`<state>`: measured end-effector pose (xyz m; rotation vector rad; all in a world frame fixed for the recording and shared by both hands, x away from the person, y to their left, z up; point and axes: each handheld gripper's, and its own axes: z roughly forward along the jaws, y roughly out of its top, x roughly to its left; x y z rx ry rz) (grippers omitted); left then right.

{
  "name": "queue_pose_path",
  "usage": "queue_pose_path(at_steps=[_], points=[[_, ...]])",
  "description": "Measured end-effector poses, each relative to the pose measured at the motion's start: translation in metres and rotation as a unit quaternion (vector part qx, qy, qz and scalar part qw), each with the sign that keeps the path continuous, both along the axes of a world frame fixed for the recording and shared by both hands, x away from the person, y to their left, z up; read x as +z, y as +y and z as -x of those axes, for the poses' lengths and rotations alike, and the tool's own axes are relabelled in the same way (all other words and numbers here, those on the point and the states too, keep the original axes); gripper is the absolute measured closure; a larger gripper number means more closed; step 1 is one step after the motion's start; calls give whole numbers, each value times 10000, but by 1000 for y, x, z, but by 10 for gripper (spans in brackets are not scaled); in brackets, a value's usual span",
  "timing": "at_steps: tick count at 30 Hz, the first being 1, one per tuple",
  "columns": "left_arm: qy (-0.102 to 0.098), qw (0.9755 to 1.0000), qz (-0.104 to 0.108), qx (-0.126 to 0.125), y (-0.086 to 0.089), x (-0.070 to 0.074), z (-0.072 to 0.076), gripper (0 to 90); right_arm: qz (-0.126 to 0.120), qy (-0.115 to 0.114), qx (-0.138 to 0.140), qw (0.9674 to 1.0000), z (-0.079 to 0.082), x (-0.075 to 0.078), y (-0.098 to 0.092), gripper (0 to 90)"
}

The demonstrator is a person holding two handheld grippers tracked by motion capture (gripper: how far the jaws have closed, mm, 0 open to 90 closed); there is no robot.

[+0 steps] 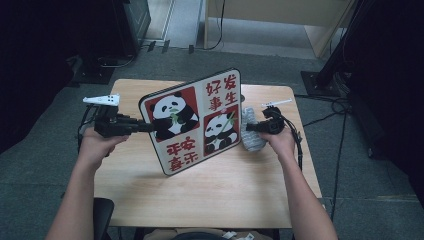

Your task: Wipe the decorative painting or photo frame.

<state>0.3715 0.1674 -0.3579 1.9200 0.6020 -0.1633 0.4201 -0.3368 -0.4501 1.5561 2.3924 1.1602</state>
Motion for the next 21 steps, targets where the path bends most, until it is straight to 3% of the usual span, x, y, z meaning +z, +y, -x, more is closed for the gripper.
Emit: queue_pose_path(at_steps=[2, 8, 16, 21], points=[[-24, 10000, -14, -1, 0, 0, 1, 778, -5, 56, -16, 10000, 1, -4, -1, 703], [-9, 10000, -34, 31, 0, 1, 2, 778, -60, -58, -64, 9999, 0, -5, -6, 702], [40, 10000, -42, 60, 1, 1, 1, 775, 183, -264, -414, 9986, -4, -2, -27, 697], [40, 10000, -49, 62, 1, 1, 2, 775, 136, -354, -661, 9971, -7, -5, -42, 691]])
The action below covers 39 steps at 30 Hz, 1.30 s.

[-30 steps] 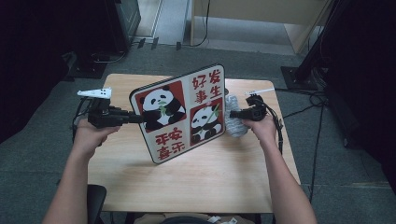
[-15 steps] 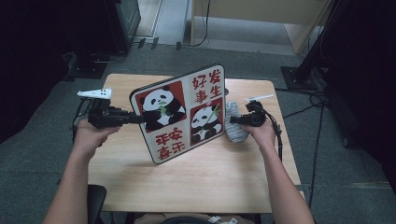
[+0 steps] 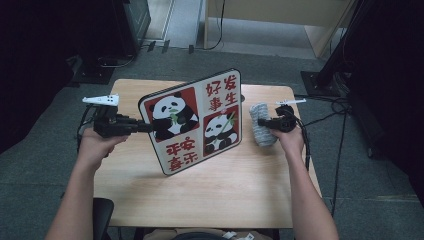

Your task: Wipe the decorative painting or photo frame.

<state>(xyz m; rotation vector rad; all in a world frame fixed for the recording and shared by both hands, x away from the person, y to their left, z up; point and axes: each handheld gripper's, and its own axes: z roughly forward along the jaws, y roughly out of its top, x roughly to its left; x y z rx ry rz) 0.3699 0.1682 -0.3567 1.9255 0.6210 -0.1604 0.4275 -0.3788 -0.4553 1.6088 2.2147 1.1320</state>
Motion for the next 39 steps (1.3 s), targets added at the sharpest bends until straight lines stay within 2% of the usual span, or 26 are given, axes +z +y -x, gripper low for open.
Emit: queue_pose_path(at_steps=[12, 16, 19, 25, 28, 30, 32, 35, 39], points=[[7, 10000, -22, -10, 0, 1, 1, 773, 292, 107, -378, 9988, -12, -22, -11, 683], [12, 10000, -25, -12, 0, 1, 1, 773, 271, 136, -603, 9977, -15, -26, -16, 673], [22, 10000, -8, -6, 0, 0, 1, 772, 279, 175, -662, 9973, -17, -30, -16, 664], [54, 10000, 20, -14, 0, 0, 0, 771, 280, 127, -607, 9977, -20, -34, -17, 648], [62, 10000, 18, -13, 0, 0, 0, 770, 323, 145, -655, 9972, -20, -35, -18, 592], [64, 10000, 11, -15, 0, 0, 0, 771, 398, 122, -677, 9968, -20, -34, -17, 517], [60, 10000, 5, -7, 0, 0, 0, 770, 400, 154, -710, 9966, -20, -33, -17, 504], [65, 10000, 0, -8, 0, 0, 0, 770, 270, 180, -730, 9968, -19, -28, -18, 413], [109, 9999, 13, 15, 0, 0, 0, 769, 286, 137, -727, 9968, -18, -22, -17, 346]])
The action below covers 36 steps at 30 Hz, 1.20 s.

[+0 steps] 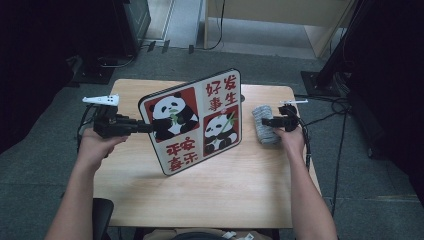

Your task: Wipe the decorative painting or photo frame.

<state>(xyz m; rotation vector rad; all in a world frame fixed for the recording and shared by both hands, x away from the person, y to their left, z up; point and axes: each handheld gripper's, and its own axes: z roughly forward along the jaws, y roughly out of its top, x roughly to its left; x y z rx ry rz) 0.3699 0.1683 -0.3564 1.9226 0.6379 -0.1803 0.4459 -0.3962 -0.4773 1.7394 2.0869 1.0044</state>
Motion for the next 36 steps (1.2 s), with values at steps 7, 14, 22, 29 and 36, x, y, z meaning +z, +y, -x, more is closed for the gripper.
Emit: queue_pose_path(at_steps=[7, 14, 22, 29, 36], points=[[29, 9999, -37, 97, 0, 1, 1, 764, 200, -83, -37, 9998, 6, 13, 5, 286], [28, 9997, -79, 226, 0, 1, 0, 724, 194, -192, -57, 9996, 15, 26, 3, 281], [18, 9993, -68, 361, 1, -1, -2, 661, 186, -187, 134, 9996, 28, 31, 7, 302], [10, 9988, -43, 497, 3, -4, -4, 620, 230, -280, 269, 9990, 39, 37, 11, 304], [-13, 9983, -189, 559, 0, -6, -5, 610, 191, -394, 326, 9985, 50, 41, 12, 304]])
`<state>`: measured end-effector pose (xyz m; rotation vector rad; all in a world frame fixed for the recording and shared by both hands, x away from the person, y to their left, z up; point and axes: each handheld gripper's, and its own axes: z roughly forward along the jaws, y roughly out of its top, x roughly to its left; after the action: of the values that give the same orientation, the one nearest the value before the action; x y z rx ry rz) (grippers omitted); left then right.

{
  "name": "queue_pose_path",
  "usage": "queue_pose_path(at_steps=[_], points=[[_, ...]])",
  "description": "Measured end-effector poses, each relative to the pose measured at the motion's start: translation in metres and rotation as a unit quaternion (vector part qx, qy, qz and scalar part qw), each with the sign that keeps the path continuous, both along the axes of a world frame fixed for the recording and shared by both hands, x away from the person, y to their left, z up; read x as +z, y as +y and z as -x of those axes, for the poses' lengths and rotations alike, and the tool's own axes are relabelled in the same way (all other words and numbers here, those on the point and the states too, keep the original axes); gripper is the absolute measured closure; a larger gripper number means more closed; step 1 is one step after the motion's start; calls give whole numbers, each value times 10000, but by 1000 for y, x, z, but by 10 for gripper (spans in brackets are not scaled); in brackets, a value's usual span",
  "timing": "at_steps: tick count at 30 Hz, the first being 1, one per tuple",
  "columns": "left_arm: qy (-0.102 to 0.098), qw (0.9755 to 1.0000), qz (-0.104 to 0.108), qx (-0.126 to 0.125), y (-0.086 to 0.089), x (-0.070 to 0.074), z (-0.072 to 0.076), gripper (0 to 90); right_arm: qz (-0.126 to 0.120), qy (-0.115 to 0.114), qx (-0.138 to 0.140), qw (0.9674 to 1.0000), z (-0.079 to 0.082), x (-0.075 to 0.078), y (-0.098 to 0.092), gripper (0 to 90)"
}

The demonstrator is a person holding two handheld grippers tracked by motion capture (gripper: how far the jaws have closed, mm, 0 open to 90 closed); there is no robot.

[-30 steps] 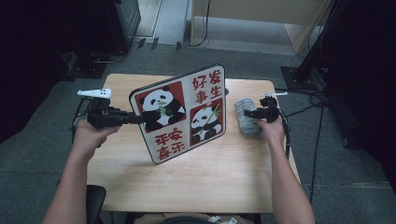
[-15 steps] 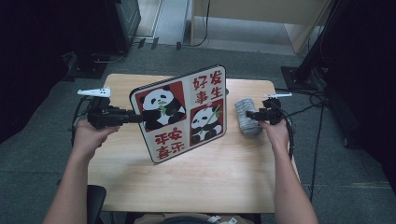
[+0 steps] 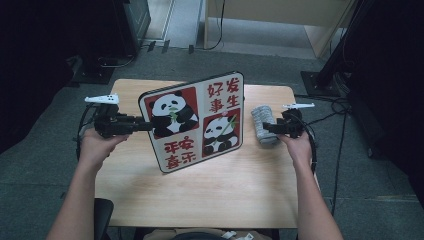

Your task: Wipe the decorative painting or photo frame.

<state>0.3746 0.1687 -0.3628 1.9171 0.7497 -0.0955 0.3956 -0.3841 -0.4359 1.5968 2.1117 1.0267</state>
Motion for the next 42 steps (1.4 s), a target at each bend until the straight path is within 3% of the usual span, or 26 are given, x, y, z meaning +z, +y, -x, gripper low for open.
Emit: queue_pose_path(at_steps=[4, 7, 11, 18, 23, 31, 42], points=[[-24, 10000, 9, 50, 0, -2, -1, 595, 11, -45, 39, 10000, 7, 2, 2, 304], [-55, 9999, -1, 114, 1, -3, -1, 588, 274, -42, 129, 9995, 13, 2, 7, 304], [-73, 9997, -94, 197, 1, -5, -2, 570, 315, -74, 228, 9992, 18, 3, 12, 304], [-67, 9994, -149, 306, 1, -10, -5, 544, 189, -104, 290, 9993, 28, 3, 14, 304], [-27, 9989, -191, 438, 3, -15, -8, 518, 303, -111, 336, 9989, 33, 2, 15, 304], [52, 9982, -263, 546, 4, -22, -11, 508, 232, -120, 388, 9989, 33, 0, 16, 302], [16, 9971, -364, 663, 5, -26, -15, 495, 195, -127, 446, 9987, 31, -2, 18, 302]])
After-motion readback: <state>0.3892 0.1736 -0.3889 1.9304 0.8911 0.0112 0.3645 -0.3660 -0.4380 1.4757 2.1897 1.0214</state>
